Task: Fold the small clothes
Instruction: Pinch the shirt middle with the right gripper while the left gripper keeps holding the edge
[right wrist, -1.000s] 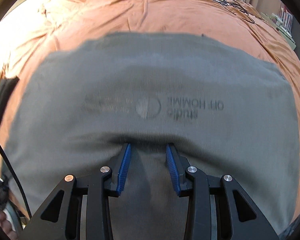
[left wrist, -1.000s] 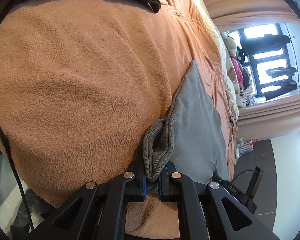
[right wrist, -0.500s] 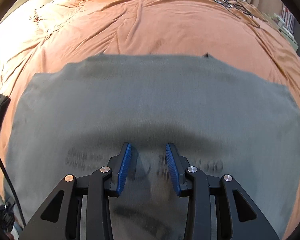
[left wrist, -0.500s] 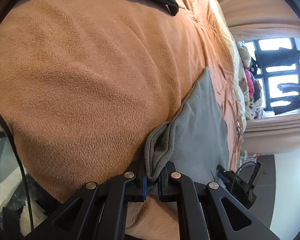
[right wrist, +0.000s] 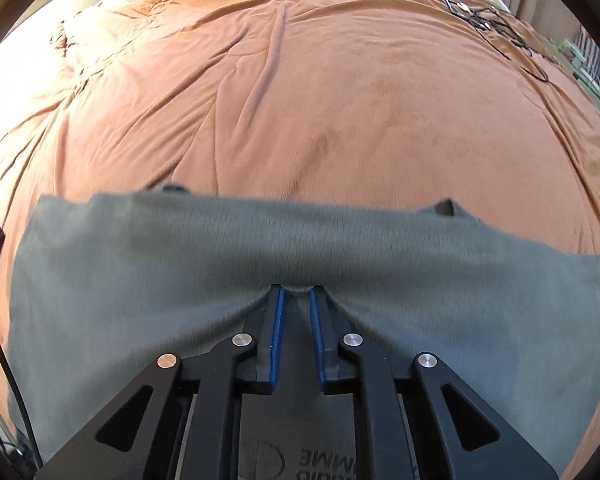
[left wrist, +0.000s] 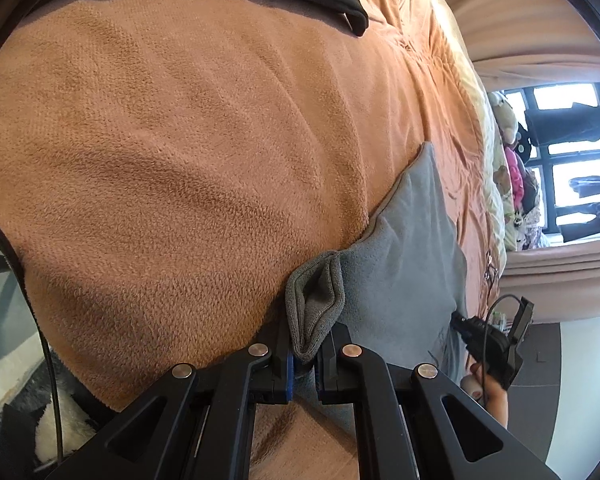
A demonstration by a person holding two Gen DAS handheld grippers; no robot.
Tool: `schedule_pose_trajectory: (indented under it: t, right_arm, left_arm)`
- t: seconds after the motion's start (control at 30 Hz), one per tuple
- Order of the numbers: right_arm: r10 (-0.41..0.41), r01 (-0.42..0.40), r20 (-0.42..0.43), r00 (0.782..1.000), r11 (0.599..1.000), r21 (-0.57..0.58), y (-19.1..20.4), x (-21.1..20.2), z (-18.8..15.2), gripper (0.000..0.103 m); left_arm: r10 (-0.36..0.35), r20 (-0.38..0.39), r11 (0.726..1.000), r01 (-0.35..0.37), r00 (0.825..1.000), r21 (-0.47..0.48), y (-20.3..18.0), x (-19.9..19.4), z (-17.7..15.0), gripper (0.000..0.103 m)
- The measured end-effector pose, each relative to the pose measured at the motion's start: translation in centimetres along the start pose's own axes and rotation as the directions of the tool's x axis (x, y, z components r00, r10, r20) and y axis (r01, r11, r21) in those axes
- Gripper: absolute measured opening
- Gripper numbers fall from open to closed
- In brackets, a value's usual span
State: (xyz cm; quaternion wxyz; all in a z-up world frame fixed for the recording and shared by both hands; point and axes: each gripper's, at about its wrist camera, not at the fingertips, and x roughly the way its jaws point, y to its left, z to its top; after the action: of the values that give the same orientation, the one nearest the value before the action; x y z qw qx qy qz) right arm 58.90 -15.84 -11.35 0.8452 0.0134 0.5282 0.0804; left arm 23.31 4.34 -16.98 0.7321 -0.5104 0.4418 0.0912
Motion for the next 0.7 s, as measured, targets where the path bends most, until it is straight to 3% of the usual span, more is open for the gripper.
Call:
schedule_pose_trajectory:
  t: [0.27,0.4,0.53,0.7]
  right_arm:
    - [0.098,-0.097,-0.026,0.995,0.994,0.041,0.0,-2.1,0.4,0.010]
    - [0.080,-0.077,-0.060,0.995,0.996,0.050,0.2,-0.3,0.6,0.010]
    - [0.069,-0.068,-0.009,0.998,0.995,0.074,-0.3,1.0,1.7,0.010]
    - [0.075,-0.075,-0.002,0.997,0.994,0.078,0.0,-0.5,1.1,0.010]
  left_arm:
    - [-0.013,-0.003,1.000,0.013,1.000,0.009,0.1,-0.1,0.0,0.007]
    - [-0.018,-0.002,1.000,0.018,1.000,0.004,0.3,-0.2,0.0,0.007]
    - [-0.037,-0.009,0.999,0.037,0.999,-0.015,0.6,-0.2,0.1,0.007]
    - [-0.071,-0.024,0.997,0.071,0.997,-0.015,0.8,-0.4,0.3,0.006]
